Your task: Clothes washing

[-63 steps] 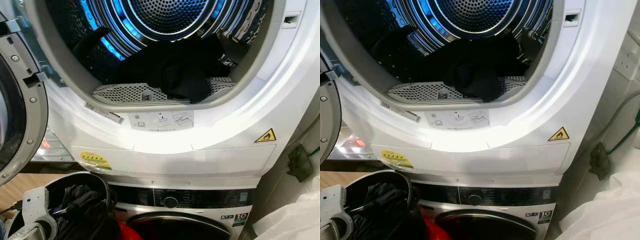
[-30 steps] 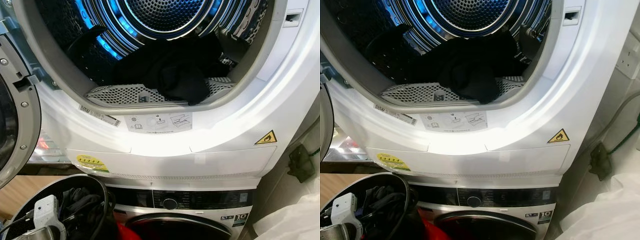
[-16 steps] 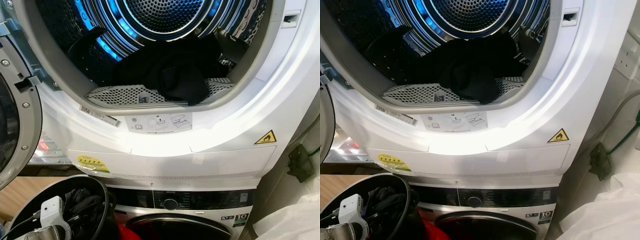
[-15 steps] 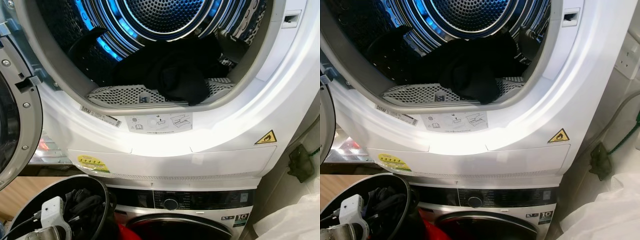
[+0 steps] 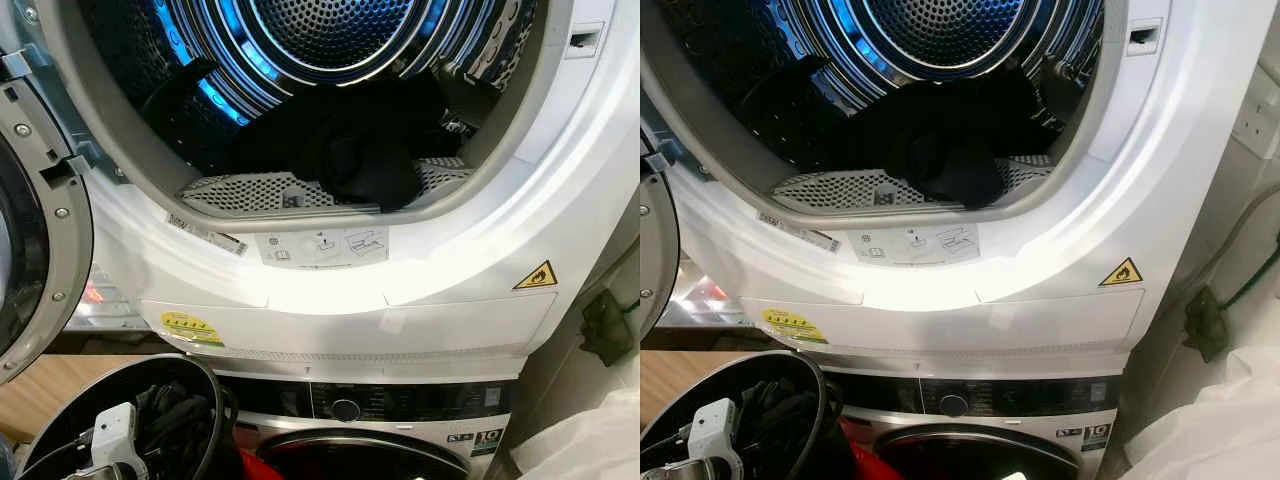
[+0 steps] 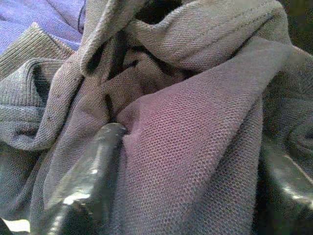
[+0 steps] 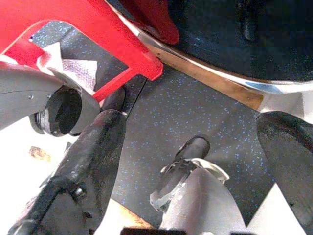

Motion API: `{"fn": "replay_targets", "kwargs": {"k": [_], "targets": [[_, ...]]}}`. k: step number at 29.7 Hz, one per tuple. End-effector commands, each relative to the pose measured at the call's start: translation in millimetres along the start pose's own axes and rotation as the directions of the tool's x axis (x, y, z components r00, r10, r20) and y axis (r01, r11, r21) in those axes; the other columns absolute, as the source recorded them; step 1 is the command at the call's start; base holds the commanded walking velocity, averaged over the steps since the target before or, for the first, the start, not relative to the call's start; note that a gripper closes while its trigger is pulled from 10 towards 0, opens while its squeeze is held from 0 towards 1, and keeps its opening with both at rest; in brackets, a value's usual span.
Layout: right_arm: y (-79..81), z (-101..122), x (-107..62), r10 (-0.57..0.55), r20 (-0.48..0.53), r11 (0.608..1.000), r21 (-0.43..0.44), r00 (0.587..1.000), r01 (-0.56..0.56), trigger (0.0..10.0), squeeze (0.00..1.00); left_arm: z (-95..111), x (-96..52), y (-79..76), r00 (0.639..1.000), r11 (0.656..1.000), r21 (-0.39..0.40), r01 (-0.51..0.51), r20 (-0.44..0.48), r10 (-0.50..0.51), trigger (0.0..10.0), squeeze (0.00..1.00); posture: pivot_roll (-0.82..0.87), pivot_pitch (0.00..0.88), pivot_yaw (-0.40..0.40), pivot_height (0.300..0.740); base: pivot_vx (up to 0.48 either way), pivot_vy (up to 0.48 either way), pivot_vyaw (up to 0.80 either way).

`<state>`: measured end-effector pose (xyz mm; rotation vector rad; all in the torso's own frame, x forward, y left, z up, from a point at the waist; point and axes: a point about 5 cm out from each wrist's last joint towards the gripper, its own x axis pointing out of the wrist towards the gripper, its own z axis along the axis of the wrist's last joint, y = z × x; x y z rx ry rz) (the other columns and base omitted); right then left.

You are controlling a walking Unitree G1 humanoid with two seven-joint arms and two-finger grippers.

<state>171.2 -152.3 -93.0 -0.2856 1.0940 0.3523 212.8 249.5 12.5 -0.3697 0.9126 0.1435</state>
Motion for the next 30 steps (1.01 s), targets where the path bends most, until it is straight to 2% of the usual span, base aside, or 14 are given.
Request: {"fn": "replay_targets", "kwargs": {"k": [1,9,22,27,30], "targets": [[6.6,-1,0.9,0.021,-0.013,1.000,-0.015,1.000,-0.021,10.0,0.00,-21,3.2,6.1,0.996,1.000,-0.007,-0.019,-0.084,0.019,0.0,0.00,0.07,0.000,0.115,0.740,0.000,0.000,0.00],[7.9,-9,0.3,0.032,-0.041,0.998,-0.049,0.999,-0.034,10.0,0.00,-18,3.8,4.2,0.998,1.000,0.004,0.013,-0.057,-0.013,0.0,0.00,0.09,0.000,0.100,0.740,0.000,0.000,0.00],[8.1,-3,0.8,0.043,-0.029,0.997,-0.064,0.999,-0.045,10.0,0.00,-10,0.2,-0.1,0.995,0.994,0.027,0.101,-0.003,-0.101,0.0,0.00,0.10,0.000,0.094,0.740,0.000,0.000,0.00],[7.6,-3,0.7,0.045,-0.029,0.996,-0.074,0.999,-0.047,10.0,0.00,5,-10.3,-10.7,0.963,0.973,0.037,0.226,0.146,-0.229,0.0,0.00,0.11,0.000,0.087,0.740,0.000,0.000,0.00],[8.2,-3,0.7,0.055,-0.032,0.996,-0.072,0.998,-0.057,10.0,0.00,4,-15.6,-11.0,0.950,0.963,0.013,0.269,0.164,-0.267,0.0,0.00,0.11,0.000,0.087,0.740,0.000,0.000,0.00]]}}
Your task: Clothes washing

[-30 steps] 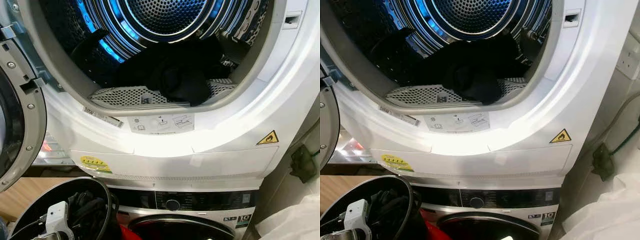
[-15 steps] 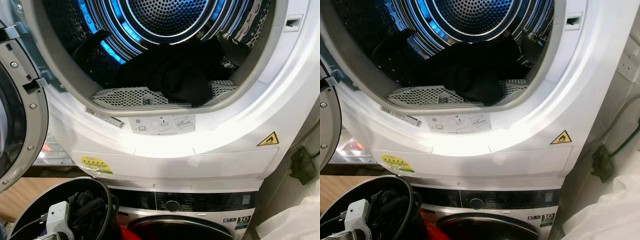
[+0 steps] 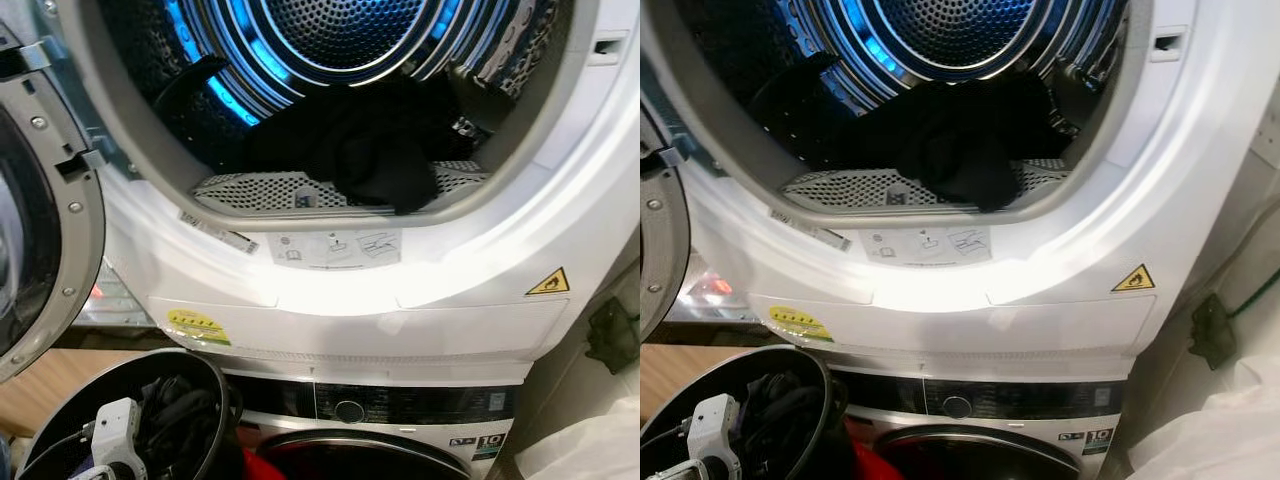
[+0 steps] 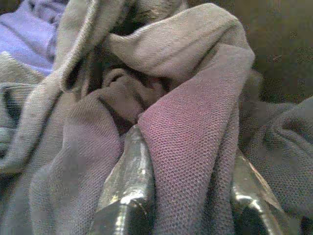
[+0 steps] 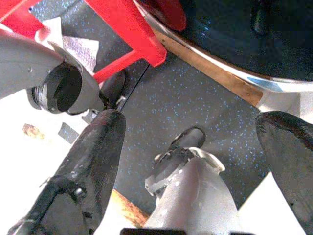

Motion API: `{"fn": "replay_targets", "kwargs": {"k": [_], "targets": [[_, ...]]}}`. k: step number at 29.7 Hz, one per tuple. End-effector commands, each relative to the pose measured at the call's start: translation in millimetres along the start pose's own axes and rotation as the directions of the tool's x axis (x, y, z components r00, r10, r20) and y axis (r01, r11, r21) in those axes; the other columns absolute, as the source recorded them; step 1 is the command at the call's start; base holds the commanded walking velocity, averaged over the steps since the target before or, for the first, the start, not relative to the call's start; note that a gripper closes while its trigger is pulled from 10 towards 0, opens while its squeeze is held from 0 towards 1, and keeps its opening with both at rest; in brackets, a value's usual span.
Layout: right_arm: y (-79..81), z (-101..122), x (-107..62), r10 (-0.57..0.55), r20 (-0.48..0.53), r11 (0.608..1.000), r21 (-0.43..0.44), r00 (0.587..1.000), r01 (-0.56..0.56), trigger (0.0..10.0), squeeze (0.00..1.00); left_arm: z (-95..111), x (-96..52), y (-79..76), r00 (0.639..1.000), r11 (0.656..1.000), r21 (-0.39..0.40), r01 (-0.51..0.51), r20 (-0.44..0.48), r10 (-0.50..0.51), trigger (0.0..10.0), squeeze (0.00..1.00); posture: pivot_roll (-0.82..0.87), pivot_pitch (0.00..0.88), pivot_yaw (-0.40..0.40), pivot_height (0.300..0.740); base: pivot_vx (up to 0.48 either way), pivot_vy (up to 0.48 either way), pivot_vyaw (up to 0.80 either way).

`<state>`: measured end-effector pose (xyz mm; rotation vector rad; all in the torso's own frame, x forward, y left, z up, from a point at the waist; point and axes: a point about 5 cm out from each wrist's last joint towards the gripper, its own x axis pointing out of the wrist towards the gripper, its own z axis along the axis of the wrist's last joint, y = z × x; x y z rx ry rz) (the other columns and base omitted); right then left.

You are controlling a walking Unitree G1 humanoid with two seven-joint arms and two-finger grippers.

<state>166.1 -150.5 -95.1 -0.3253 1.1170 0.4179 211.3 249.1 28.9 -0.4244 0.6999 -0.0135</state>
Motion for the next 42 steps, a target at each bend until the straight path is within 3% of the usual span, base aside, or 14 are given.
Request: {"fn": "replay_targets", "kwargs": {"k": [1,5,7,15,18,20,24,28,31,34,36,40,41,42], "targets": [[4.3,1,0.8,0.018,-0.003,1.000,-0.012,1.000,-0.018,10.0,0.00,-4,-1.0,-7.2,0.997,0.997,-0.032,0.071,-0.004,-0.072,0.0,0.00,0.11,0.000,0.087,0.740,0.000,0.000,0.00],[4.2,1,0.7,0.023,-0.002,1.000,-0.004,1.000,-0.023,10.0,0.00,-8,-6.1,-8.6,0.993,0.993,-0.028,0.117,0.001,-0.117,0.0,0.00,0.12,0.000,0.085,0.740,0.000,0.000,0.00],[6.7,1,0.9,0.052,0.000,0.999,-0.002,0.999,-0.052,10.0,0.00,-2,-17.3,-10.1,0.975,0.976,-0.024,0.218,0.057,-0.216,0.0,0.00,0.12,0.000,0.085,0.740,0.000,0.000,0.00],[7.6,2,0.8,0.069,0.005,0.998,0.005,0.998,-0.069,10.0,0.00,10,-37.7,-3.8,0.940,0.948,0.034,0.318,0.123,-0.320,0.0,0.00,0.13,0.000,0.084,0.740,0.000,0.000,0.00],[7.8,3,0.9,0.074,0.010,0.997,0.012,0.997,-0.074,10.0,0.00,20,-51.0,-7.3,0.886,0.904,0.100,0.417,0.176,-0.428,0.0,0.00,0.13,0.000,0.086,0.740,0.000,0.000,0.00],[8.1,4,1.0,0.075,0.013,0.997,0.013,0.997,-0.076,10.0,0.00,22,-58.6,-13.0,0.836,0.860,0.099,0.501,0.203,-0.510,0.0,0.00,0.13,0.000,0.088,0.740,0.000,0.000,0.00],[8.7,5,1.1,0.077,0.019,0.997,0.030,0.997,-0.077,10.0,0.00,22,-69.1,-14.2,0.778,0.809,0.061,0.584,0.243,-0.580,0.0,0.00,0.13,0.000,0.093,0.740,0.000,0.000,0.00],[9.0,4,1.1,0.078,0.019,0.996,0.033,0.997,-0.079,10.0,0.00,22,-72.5,-15.3,0.763,0.794,0.071,0.604,0.238,-0.601,0.0,0.00,0.13,0.000,0.093,0.740,0.000,0.000,0.00],[9.7,3,1.0,0.083,0.016,0.996,0.036,0.996,-0.084,10.0,0.00,25,-86.7,-21.9,0.684,0.713,0.095,0.695,0.220,-0.696,0.0,0.00,0.13,0.000,0.093,0.740,0.000,0.000,0.00],[9.7,2,1.0,0.084,0.014,0.995,0.044,0.996,-0.084,10.0,0.00,33,-99.7,-35.9,0.581,0.603,0.134,0.787,0.169,-0.796,0.0,0.00,0.13,0.000,0.092,0.740,0.000,0.000,0.00],[9.5,2,0.9,0.084,0.014,0.995,0.045,0.996,-0.084,10.0,0.00,37,-100.8,-39.8,0.571,0.589,0.157,0.793,0.148,-0.808,0.0,0.00,0.13,0.000,0.093,0.740,0.000,0.000,0.00],[9.5,3,1.0,0.083,0.019,0.995,0.057,0.996,-0.084,10.0,0.00,59,-100.4,-55.5,0.529,0.521,0.277,0.807,0.049,-0.847,0.0,0.00,0.13,0.000,0.093,0.740,0.000,0.000,0.00],[9.5,3,1.0,0.083,0.021,0.994,0.062,0.996,-0.085,10.0,0.00,65,-100.7,-60.1,0.512,0.488,0.317,0.813,0.009,-0.859,0.0,0.00,0.14,0.000,0.089,0.740,0.000,0.000,0.00],[9.5,3,1.0,0.083,0.021,0.994,0.062,0.996,-0.085,10.0,0.00,65,-100.7,-60.1,0.512,0.488,0.317,0.813,0.009,-0.859,0.0,0.00,0.14,0.000,0.089,0.740,0.000,0.000,0.00]]}}
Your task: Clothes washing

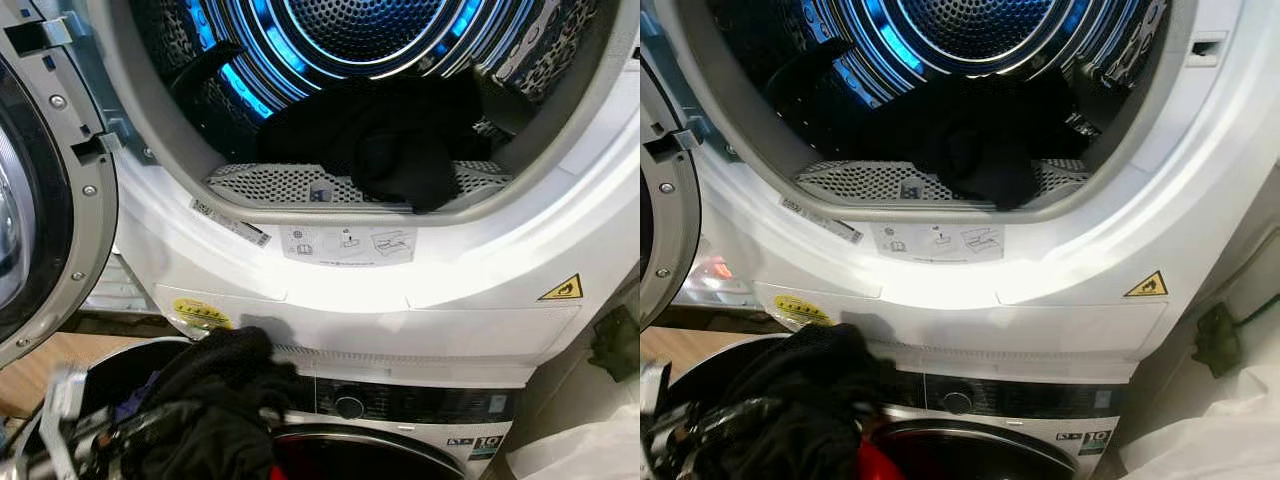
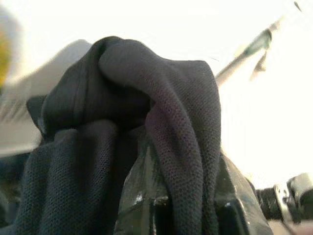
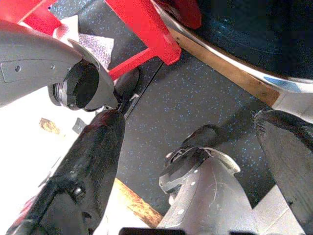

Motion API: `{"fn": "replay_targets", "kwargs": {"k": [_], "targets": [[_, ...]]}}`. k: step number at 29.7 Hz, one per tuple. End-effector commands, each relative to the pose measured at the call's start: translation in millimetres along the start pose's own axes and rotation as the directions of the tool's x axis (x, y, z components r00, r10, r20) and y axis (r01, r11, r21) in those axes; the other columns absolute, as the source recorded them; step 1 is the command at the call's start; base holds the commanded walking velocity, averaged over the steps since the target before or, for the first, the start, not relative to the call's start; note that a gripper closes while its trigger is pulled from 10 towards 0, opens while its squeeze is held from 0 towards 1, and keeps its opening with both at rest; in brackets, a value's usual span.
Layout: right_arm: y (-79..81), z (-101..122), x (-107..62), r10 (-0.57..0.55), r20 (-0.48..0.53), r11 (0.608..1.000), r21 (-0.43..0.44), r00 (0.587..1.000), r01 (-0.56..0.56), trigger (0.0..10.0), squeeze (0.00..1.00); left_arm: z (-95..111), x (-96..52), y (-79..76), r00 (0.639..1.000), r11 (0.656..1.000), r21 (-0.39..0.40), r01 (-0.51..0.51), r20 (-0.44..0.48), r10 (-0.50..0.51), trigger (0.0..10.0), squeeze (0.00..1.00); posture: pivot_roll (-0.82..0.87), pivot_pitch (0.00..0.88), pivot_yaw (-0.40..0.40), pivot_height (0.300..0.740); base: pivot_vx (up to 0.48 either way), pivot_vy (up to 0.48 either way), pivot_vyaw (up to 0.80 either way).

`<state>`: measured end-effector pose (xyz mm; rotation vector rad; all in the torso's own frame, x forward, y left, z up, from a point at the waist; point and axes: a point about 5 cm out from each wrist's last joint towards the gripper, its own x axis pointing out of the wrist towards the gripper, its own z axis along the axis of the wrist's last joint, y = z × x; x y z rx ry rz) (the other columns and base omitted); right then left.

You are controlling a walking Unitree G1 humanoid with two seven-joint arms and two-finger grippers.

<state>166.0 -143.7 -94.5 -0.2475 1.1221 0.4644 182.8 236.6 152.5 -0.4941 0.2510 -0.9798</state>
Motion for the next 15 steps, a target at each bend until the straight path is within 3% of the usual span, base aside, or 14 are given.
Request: {"fn": "replay_targets", "kwargs": {"k": [1,4,7,9,13,15], "targets": [[3.6,0,0.9,0.010,0.004,1.000,0.026,1.000,-0.010,10.0,0.00,12,5.9,-5.2,0.998,0.997,0.054,0.060,-0.035,-0.058,0.0,0.00,0.14,0.000,0.089,0.740,0.000,0.000,0.00],[4.1,1,1.0,0.011,0.004,1.000,0.025,1.000,-0.011,10.0,0.00,24,14.4,-4.1,0.994,0.991,0.088,0.104,-0.054,-0.100,0.0,0.00,0.14,0.000,0.089,0.740,0.000,0.000,0.00],[4.9,2,1.4,0.011,0.007,0.999,0.032,1.000,-0.011,10.0,0.00,29,38.9,0.4,0.975,0.974,0.114,0.194,-0.130,-0.179,0.0,0.00,0.13,0.000,0.094,0.740,0.000,0.000,0.00],[4.5,3,1.3,0.007,0.011,0.999,0.040,1.000,-0.008,10.0,0.00,30,45.6,-2.6,0.966,0.964,0.118,0.239,-0.134,-0.223,0.0,0.00,0.11,0.000,0.099,0.740,0.000,0.000,0.00],[5.0,1,1.3,0.005,0.011,0.999,0.054,1.000,-0.005,10.0,0.00,26,82.4,-13.8,0.916,0.915,0.127,0.382,-0.185,-0.356,0.0,0.00,0.10,0.000,0.099,0.740,0.000,0.000,0.00],[5.5,0,1.4,0.005,0.010,0.998,0.056,1.000,-0.006,10.0,0.00,22,91.3,-20.8,0.889,0.892,0.118,0.436,-0.213,-0.406,0.0,0.00,0.10,0.000,0.100,0.740,0.000,0.000,0.00]]}}
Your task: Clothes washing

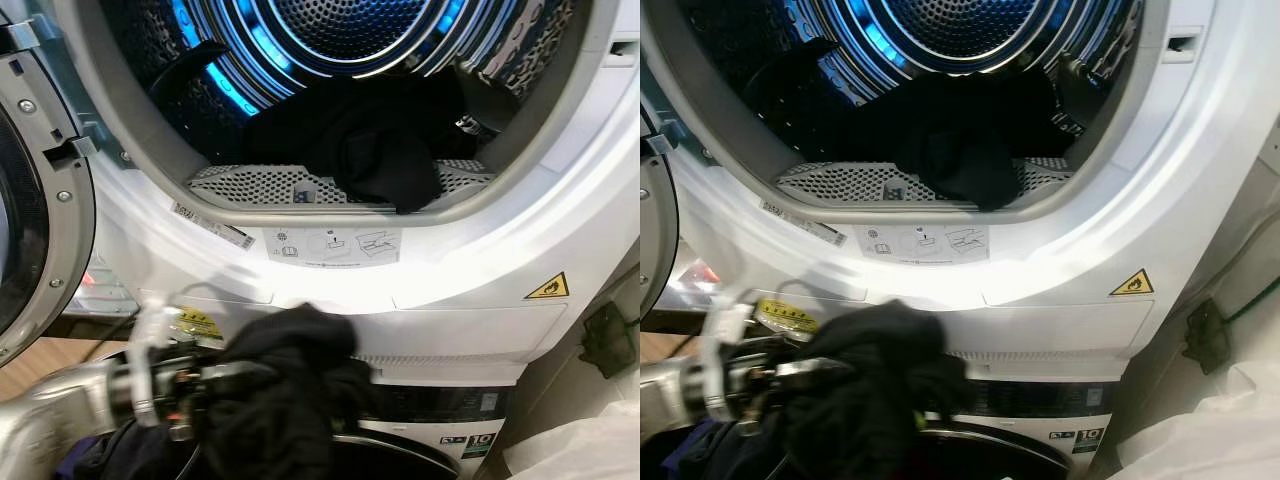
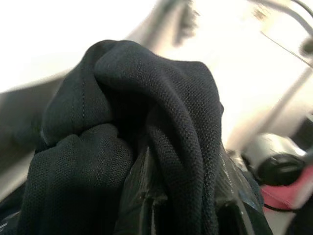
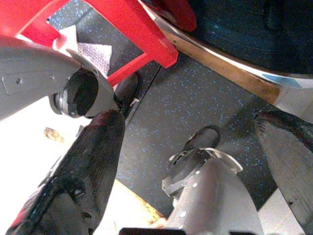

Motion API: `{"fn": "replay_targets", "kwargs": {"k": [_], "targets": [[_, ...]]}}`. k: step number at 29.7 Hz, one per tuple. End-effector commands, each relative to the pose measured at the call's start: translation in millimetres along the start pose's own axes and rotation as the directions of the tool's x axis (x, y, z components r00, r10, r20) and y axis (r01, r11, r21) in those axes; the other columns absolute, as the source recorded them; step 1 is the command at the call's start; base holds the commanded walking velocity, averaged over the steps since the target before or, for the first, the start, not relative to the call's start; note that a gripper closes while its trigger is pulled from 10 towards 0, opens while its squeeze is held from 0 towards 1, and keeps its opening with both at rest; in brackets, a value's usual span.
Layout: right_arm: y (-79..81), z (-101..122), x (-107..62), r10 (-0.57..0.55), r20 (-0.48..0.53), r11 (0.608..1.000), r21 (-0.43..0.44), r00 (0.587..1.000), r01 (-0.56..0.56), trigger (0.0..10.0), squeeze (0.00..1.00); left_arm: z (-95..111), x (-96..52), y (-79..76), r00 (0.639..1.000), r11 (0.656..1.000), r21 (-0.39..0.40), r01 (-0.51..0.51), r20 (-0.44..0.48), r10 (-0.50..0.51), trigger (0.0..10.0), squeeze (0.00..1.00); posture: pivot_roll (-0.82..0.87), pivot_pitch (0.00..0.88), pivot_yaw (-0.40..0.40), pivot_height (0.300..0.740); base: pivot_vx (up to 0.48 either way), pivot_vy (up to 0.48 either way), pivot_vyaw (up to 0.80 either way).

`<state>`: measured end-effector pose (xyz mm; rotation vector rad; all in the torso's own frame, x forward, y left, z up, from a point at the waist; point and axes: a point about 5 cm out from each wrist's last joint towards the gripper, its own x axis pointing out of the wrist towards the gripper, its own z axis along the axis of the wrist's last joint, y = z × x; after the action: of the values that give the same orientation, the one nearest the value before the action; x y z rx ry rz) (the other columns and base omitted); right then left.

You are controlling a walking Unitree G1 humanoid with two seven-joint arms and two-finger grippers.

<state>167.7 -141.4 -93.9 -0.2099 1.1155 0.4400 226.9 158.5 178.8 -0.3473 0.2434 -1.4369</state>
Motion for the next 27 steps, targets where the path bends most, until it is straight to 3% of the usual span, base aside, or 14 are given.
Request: {"fn": "replay_targets", "kwargs": {"k": [1,2,4,6,13,15,17,18,19,22,27], "targets": [[4.8,-4,0.8,0.009,-0.007,1.000,0.019,1.000,-0.009,10.0,0.00,2,10.2,-4.5,0.997,0.997,0.043,0.064,-0.043,-0.062,0.0,0.00,0.08,0.000,0.104,0.740,0.000,0.000,0.00],[5.6,-5,0.9,0.009,-0.009,1.000,0.022,1.000,-0.009,10.0,0.00,1,19.9,-5.9,0.992,0.993,0.057,0.108,-0.077,-0.104,0.0,0.00,0.08,0.000,0.104,0.740,0.000,0.000,0.00],[5.8,-5,0.9,0.009,-0.010,1.000,0.023,1.000,-0.009,10.0,0.00,0,21.7,-6.1,0.990,0.991,0.060,0.116,-0.083,-0.111,0.0,0.00,0.08,0.000,0.104,0.740,0.000,0.000,0.00],[6.8,-9,0.8,0.010,-0.019,1.000,0.029,1.000,-0.009,10.0,0.00,15,44.1,-6.1,0.977,0.966,0.161,0.202,-0.097,-0.188,0.0,0.00,0.08,0.000,0.102,0.740,0.000,0.000,0.00],[8.8,-10,1.1,0.013,-0.022,0.999,0.031,1.000,-0.012,10.0,0.00,43,65.8,-5.0,0.959,0.905,0.320,0.280,-0.146,-0.244,0.0,0.00,0.09,0.000,0.099,0.740,0.000,0.000,0.00],[11.5,-7,2.1,0.017,-0.015,0.999,0.028,1.000,-0.016,10.0,0.00,84,86.1,-10.2,0.946,0.815,0.481,0.322,-0.130,-0.297,0.0,0.00,0.08,0.000,0.094,0.740,0.000,0.000,0.00],[11.7,-7,2.1,0.017,-0.014,0.999,0.028,1.000,-0.016,10.0,0.00,88,87.6,-11.2,0.944,0.805,0.494,0.327,-0.125,-0.306,0.0,0.00,0.08,0.000,0.094,0.740,0.000,0.000,0.00],[11.9,-6,2.3,0.017,-0.012,0.999,0.028,1.000,-0.017,10.0,0.00,97,90.1,-13.1,0.943,0.785,0.528,0.323,-0.109,-0.315,0.0,0.00,0.08,0.000,0.094,0.740,0.000,0.000,0.00],[12.1,-4,2.4,0.018,-0.009,1.000,0.025,1.000,-0.018,10.0,0.00,121,96.2,-18.2,0.941,0.738,0.604,0.302,-0.062,-0.334,0.0,0.00,0.08,0.000,0.093,0.740,0.000,0.000,0.00],[12.2,-4,2.5,0.019,-0.008,1.000,0.021,1.000,-0.019,10.0,0.00,149,101.6,-26.4,0.930,0.691,0.673,0.264,0.012,-0.367,0.0,0.00,0.08,0.000,0.093,0.740,0.000,0.000,0.00],[13.1,-3,2.8,0.021,-0.007,1.000,0.018,1.000,-0.021,10.0,0.00,204,111.0,-42.2,0.887,0.607,0.795,0.026,0.261,-0.380,0.0,0.00,0.08,0.000,0.093,0.740,0.000,0.000,0.00]]}}
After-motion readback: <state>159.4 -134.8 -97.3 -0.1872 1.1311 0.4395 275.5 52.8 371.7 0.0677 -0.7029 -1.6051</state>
